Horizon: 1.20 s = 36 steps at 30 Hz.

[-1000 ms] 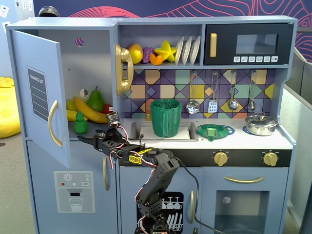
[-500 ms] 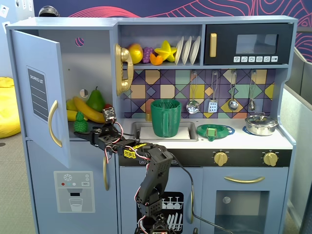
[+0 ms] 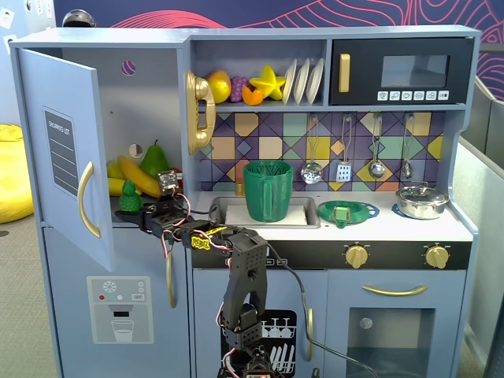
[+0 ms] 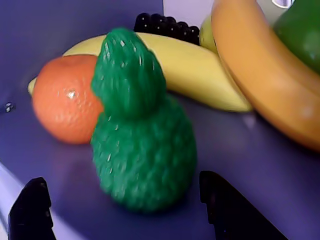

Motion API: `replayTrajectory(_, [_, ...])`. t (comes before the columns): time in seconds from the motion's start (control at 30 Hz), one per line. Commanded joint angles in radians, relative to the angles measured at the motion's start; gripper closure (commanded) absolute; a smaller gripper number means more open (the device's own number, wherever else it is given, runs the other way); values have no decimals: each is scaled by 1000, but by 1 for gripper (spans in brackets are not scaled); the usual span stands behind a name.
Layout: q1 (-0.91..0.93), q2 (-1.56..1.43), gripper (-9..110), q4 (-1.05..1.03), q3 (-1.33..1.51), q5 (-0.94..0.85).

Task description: Pick up the green pineapple from the left cabinet and place it in the green recipient

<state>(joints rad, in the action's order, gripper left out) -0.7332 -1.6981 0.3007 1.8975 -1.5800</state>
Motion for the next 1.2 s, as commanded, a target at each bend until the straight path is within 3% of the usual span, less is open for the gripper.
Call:
replayTrajectory(0.0, [23, 18, 70, -5, -121, -9])
replayTrajectory(0.5, [26, 258, 74, -103, -414, 18])
replayTrajectory(0.67, [15, 262, 95, -126, -423, 9])
replayTrajectory(0.73, [11, 221, 101, -170, -400, -9])
replayTrajectory(0.97, [18, -20, 101, -287, -233, -258])
replayTrajectory(1.17, [-51, -393, 101, -439, -58, -330])
